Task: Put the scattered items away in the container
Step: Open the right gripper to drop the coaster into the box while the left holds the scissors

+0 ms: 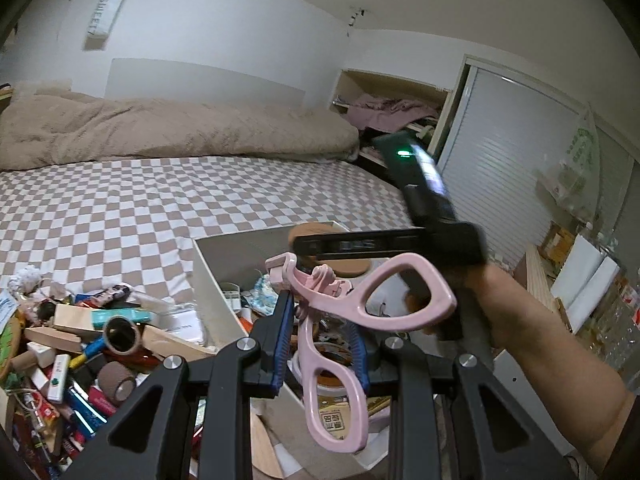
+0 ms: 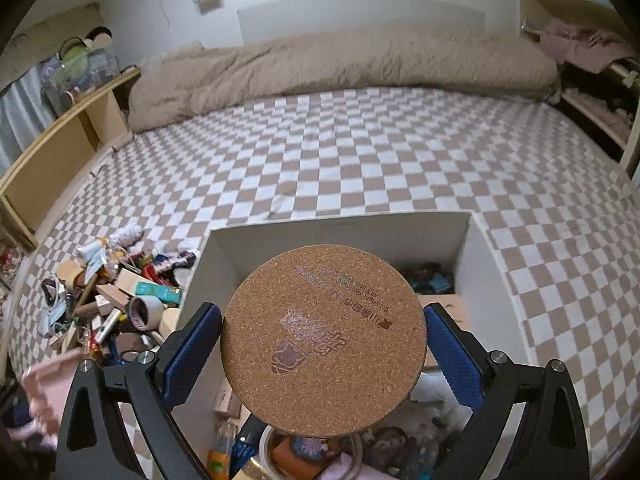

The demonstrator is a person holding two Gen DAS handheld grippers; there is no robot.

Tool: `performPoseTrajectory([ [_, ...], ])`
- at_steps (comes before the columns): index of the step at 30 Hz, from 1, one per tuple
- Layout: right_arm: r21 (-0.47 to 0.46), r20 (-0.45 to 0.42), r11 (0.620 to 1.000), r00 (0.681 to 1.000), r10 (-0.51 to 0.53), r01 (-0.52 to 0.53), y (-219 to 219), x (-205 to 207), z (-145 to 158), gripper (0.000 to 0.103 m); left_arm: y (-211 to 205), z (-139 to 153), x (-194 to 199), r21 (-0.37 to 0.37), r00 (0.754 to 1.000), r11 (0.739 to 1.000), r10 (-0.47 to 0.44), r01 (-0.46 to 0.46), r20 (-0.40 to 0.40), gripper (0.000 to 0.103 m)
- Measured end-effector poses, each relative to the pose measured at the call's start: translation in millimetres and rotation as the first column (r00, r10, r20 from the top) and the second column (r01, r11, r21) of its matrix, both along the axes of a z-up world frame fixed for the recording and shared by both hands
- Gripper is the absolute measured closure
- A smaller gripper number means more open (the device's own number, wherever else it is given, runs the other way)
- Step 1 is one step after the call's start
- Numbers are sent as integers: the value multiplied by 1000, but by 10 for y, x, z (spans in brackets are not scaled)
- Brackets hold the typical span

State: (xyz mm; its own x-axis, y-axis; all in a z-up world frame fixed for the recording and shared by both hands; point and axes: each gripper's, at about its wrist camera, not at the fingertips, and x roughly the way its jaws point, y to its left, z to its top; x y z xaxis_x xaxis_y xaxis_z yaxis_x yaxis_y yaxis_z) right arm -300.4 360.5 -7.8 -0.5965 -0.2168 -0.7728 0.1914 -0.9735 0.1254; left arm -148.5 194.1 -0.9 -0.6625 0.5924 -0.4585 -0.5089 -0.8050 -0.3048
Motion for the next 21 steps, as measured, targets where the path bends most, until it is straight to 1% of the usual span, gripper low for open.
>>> performPoseTrajectory([
  [2,13,30,1000,999,-10,10,11,-88,-89,3,52,-21,-33,-9,1000,1000,-11,11,5,76],
  [6,38,58,999,998,-40,38,104,-164,-213,3,155,-56,-87,-18,999,999,-29,30,12,76],
  [11,-1,109,997,992,-70,71,328,-226,-325,3,234,-71,-243,2,998,999,-52,52,48,76],
  [14,45,152,995,984,-95,89,399,-251,-422,3,267,-78,-359,14,994,998,-57,56,88,76],
  [17,46,158,994,981,-109,103,433,-212,-431,0,298,-75,-430,6,993,998,-62,61,102,76],
  [21,51,127,993,986,-111,105,450,-75,-362,0,330,-125,-486,-21,990,998,-60,63,129,76],
])
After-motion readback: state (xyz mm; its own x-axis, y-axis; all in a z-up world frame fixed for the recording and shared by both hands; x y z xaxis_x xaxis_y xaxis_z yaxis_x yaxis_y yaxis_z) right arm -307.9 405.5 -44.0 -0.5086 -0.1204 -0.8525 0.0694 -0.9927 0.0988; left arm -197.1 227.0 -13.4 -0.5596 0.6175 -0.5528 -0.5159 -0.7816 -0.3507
